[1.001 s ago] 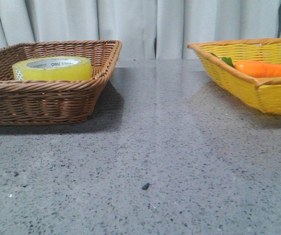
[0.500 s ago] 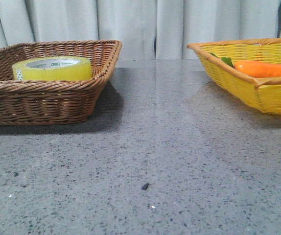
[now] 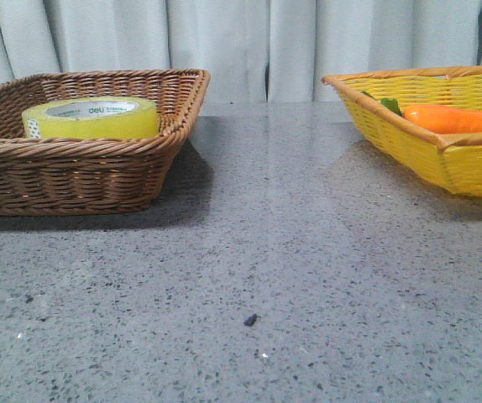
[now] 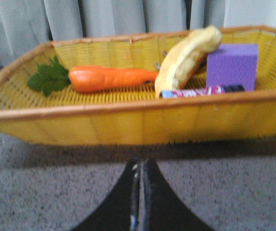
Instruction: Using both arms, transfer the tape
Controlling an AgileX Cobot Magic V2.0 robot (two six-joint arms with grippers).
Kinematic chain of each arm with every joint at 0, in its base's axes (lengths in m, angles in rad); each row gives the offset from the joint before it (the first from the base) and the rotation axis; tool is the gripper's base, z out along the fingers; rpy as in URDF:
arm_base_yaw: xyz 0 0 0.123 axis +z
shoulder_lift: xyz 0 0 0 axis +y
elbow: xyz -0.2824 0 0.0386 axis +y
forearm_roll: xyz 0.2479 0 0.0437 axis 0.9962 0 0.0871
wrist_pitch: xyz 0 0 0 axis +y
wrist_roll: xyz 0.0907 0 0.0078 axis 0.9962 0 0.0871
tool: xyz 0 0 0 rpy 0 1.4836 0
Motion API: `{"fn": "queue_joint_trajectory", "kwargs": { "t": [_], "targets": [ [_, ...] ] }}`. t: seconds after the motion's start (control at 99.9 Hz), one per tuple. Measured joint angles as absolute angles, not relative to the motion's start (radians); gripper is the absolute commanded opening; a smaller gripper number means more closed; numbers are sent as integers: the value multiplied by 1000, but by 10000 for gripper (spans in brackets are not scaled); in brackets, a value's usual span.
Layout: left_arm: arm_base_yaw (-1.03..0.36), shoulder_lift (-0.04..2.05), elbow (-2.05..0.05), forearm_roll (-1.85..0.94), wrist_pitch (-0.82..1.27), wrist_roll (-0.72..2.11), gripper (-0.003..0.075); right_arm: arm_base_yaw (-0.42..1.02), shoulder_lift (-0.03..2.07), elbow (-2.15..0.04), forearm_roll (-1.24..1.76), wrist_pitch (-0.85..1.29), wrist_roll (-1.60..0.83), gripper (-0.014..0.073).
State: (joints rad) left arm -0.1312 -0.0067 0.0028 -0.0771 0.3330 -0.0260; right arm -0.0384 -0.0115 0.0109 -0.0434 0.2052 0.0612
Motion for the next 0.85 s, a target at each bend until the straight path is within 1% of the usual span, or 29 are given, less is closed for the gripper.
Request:
{"fn": "queue_joint_trajectory", "kwargs": {
  "t": [0.13, 0.2, 0.85],
  "targets": [
    [-131, -7, 3, -77, 333, -26, -21, -38, -12, 11, -41, 311, 61, -74],
    [-131, -7, 3, -77, 333, -26, -21, -38, -12, 11, -41, 328, 61, -74],
    [-131, -7, 3, -77, 333, -26, -21, -38, -12, 11, -40, 329, 61, -74]
  ]
}}
